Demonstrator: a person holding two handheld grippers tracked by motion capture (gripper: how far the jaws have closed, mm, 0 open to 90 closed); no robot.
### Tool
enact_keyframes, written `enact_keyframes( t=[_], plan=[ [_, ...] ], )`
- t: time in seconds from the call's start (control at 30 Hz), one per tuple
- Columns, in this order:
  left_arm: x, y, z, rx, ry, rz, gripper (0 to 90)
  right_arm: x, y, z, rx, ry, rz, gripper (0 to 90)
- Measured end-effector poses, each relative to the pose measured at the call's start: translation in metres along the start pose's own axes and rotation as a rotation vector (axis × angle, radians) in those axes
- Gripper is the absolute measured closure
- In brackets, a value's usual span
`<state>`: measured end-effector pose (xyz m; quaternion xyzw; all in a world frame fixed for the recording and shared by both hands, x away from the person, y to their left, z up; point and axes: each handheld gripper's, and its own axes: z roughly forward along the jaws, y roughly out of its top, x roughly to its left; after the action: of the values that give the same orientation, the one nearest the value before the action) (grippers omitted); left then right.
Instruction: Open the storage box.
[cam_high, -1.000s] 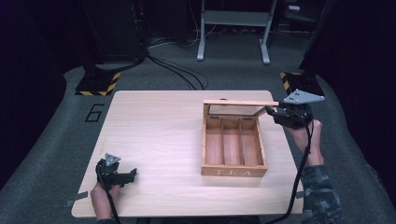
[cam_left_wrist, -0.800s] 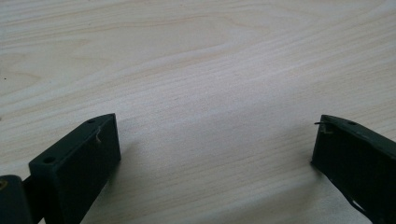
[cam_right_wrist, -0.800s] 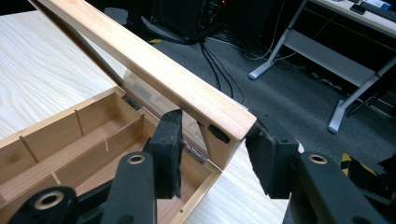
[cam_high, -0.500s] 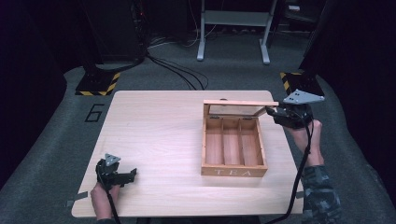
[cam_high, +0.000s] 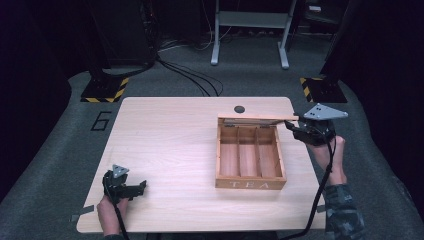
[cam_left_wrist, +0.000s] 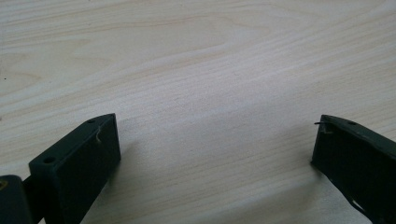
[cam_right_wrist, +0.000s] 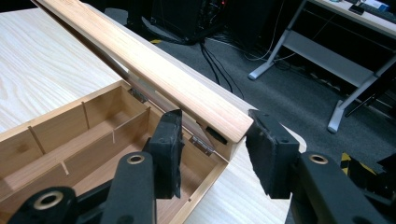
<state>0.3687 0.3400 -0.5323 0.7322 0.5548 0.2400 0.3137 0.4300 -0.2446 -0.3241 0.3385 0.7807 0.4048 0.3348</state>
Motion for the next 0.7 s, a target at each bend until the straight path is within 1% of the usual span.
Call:
enact_keyframes(
  t=[0.1, 0.13, 0.17, 0.23, 0.27, 0.37, 0.4, 0.5, 0.63, 0.67, 0.7],
  plan=[
    [0.000, 0.000, 0.000, 0.000, 0.000, -0.001, 0.9, 0.004, -0.006, -0.001, 0.002, -0.008, 0.000, 58.5],
    [0.000, 0.000, 0.000, 0.000, 0.000, -0.001, 0.9, 0.005, -0.009, -0.001, 0.004, -0.003, -0.001, 58.4],
    [0.000, 0.000, 0.000, 0.000, 0.000, -0.001, 0.9, 0.007, -0.011, -0.001, 0.002, -0.005, 0.004, 58.3],
    [0.000, 0.000, 0.000, 0.000, 0.000, -0.001, 0.9, 0.009, -0.014, -0.002, -0.004, -0.009, 0.001, 58.3],
    [0.000, 0.000, 0.000, 0.000, 0.001, 0.000, 0.9, 0.011, -0.018, -0.003, -0.006, -0.011, -0.005, 58.2],
    [0.000, 0.000, 0.000, -0.001, 0.001, -0.001, 0.9, 0.014, -0.021, -0.004, -0.008, -0.017, 0.001, 58.2],
    [0.000, 0.000, 0.000, -0.001, 0.001, 0.000, 0.9, 0.018, -0.025, -0.005, -0.009, -0.021, 0.005, 58.3],
    [0.000, 0.000, 0.000, 0.002, -0.002, 0.001, 0.9, 0.021, -0.030, -0.007, -0.011, -0.022, 0.002, 58.3],
    [0.000, 0.000, 0.000, 0.001, -0.002, 0.001, 0.9, 0.028, -0.043, -0.009, -0.015, -0.026, 0.006, 58.7],
    [0.000, 0.000, 0.000, 0.001, -0.002, 0.001, 0.9, 0.028, -0.043, -0.009, -0.015, -0.026, 0.006, 58.7],
    [0.000, 0.000, 0.000, 0.004, -0.003, 0.001, 0.9, 0.031, -0.049, -0.010, -0.014, -0.024, 0.013, 58.7]
  ],
)
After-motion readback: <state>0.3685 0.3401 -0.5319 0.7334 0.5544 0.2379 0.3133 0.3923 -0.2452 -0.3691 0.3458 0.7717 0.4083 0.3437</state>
